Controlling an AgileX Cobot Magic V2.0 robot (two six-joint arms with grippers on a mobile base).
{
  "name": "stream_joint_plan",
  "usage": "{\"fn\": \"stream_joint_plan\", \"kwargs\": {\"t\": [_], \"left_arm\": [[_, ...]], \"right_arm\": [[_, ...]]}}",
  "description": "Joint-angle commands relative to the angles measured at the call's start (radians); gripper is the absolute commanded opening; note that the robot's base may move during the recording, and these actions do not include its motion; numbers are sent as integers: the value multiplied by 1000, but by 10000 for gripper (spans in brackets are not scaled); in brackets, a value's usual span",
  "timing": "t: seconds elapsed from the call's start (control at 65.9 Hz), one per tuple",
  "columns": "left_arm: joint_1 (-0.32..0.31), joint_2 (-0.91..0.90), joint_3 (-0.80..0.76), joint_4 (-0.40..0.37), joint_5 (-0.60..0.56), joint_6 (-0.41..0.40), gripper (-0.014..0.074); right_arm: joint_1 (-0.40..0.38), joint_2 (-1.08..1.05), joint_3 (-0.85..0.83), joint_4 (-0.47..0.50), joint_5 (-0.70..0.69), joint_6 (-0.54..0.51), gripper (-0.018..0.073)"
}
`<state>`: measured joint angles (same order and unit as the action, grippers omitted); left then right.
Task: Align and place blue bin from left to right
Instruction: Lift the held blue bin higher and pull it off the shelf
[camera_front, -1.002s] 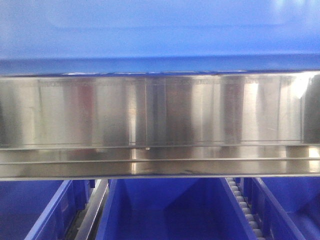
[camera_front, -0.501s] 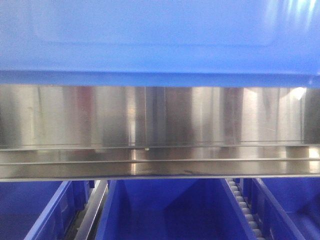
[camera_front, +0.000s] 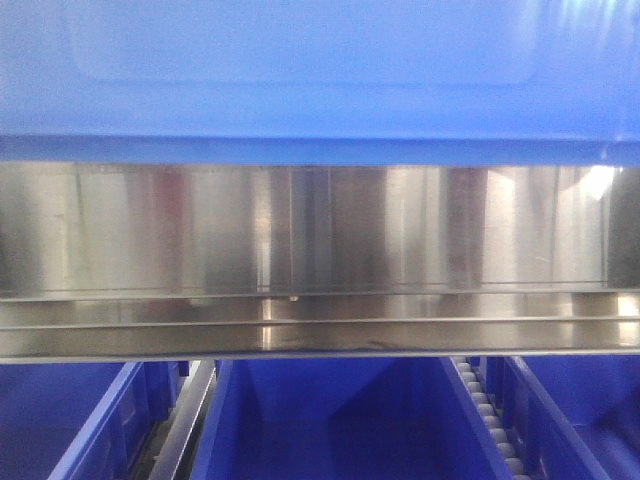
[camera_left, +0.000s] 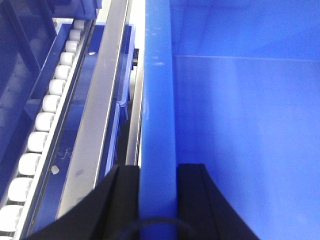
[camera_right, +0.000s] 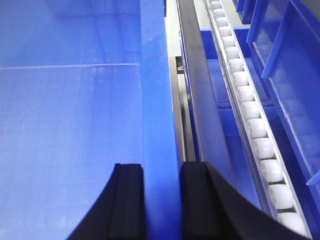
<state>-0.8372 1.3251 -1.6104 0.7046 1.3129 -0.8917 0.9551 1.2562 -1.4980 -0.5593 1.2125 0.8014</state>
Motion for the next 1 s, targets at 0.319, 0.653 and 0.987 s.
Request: {"fn": "stream_joint_plan", "kwargs": {"t": [0.319, 0.653, 0.987], "left_arm": [[-18, -11, 4, 30, -92, -2, -111], [-18, -11, 4, 30, -92, -2, -111], [-18, -11, 4, 67, -92, -2, -111]], "right_arm": [[6, -11, -8, -16, -129, 9, -71], [6, -11, -8, -16, -129, 9, -71], [6, -11, -8, -16, -129, 9, -71]]}}
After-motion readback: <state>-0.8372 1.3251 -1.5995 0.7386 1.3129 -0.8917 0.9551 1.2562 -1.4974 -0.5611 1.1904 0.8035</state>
